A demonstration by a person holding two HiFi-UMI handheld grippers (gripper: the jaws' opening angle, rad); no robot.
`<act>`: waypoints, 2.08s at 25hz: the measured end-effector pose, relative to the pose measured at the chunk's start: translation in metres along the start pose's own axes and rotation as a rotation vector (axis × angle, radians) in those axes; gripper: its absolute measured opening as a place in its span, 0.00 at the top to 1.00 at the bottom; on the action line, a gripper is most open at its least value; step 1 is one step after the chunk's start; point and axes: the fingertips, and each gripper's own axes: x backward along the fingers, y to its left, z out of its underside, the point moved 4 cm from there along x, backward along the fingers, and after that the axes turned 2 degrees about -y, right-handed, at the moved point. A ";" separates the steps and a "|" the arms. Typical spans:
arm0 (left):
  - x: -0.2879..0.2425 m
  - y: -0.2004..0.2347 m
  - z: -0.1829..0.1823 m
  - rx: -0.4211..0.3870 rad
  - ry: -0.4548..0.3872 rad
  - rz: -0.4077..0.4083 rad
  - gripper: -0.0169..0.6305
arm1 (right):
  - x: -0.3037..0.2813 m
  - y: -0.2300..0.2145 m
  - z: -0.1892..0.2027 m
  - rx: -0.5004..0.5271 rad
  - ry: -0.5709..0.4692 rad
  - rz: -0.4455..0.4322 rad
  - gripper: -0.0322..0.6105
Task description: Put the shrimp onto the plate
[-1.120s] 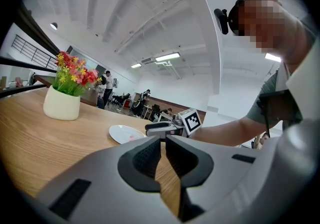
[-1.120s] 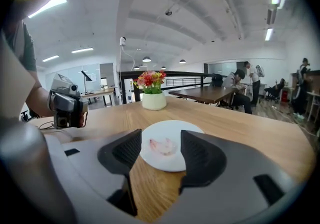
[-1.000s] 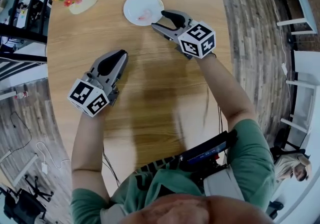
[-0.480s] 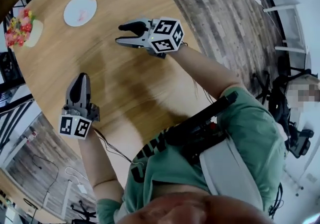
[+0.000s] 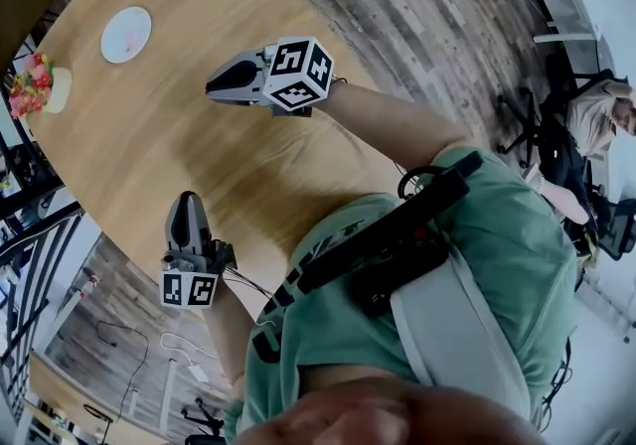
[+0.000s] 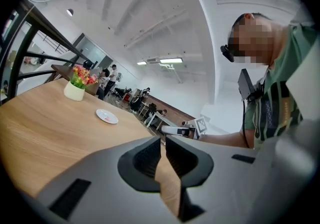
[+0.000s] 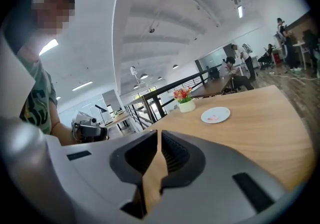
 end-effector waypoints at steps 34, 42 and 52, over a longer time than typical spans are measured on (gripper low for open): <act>0.241 -0.195 -0.089 -0.247 -0.100 0.123 0.92 | 0.145 0.295 -0.046 0.043 -0.092 0.156 0.94; 0.265 -0.272 -0.058 -0.289 -0.127 0.100 0.92 | 0.233 0.345 -0.032 0.098 -0.148 0.145 0.94; 0.210 -0.427 0.046 -0.189 -0.184 0.051 0.92 | 0.396 0.361 0.041 0.161 -0.108 0.032 0.94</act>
